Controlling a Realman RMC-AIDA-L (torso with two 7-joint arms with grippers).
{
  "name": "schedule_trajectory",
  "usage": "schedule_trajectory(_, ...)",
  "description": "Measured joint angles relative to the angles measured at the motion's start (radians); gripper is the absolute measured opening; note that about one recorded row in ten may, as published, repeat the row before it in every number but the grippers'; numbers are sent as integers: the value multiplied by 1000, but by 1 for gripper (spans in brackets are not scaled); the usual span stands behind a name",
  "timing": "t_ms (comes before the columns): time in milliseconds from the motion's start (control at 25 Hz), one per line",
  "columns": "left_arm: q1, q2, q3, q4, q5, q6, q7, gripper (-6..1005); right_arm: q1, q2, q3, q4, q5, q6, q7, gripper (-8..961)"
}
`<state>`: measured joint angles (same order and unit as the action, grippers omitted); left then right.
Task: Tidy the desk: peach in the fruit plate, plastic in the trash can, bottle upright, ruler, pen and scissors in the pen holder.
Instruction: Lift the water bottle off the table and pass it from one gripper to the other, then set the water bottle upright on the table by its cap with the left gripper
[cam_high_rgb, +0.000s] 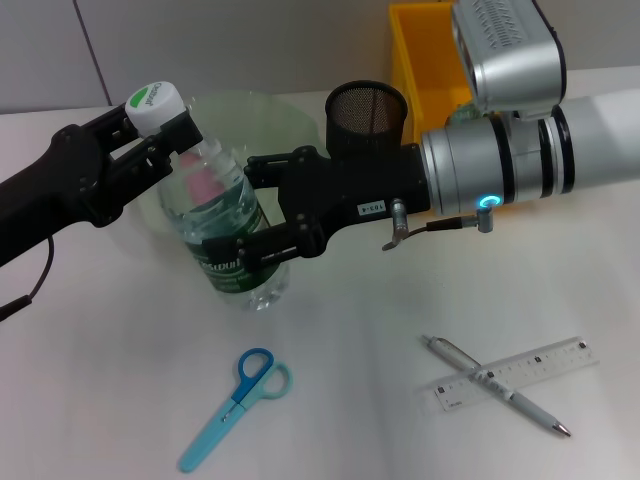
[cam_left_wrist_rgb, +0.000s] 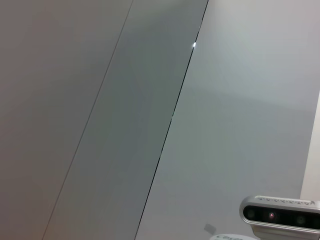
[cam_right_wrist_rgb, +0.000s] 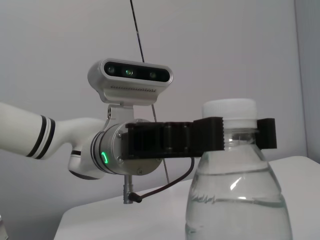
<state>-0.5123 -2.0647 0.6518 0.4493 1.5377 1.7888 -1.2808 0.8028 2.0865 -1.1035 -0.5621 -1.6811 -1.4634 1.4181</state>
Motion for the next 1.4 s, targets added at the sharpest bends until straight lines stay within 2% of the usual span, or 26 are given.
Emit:
schedule_trajectory(1000,9,5,-7,3,1,-31,9,525,-4,-7,-2,-29,-14,11,-2,825)
schedule_trajectory(1160,10,5,-7,4,1,-32,9,531,-28,-8,-3,-60,-15,10,0,825)
schedule_trajectory(1320,23,5,-9,5,1,-59,32,536,-89,-9,2,-123,-26,10,7,825)
schedule_trajectory(1400,49,6,-13,8,-2,-97,83,538,-103,-10,4,-132,-27,10,8,825)
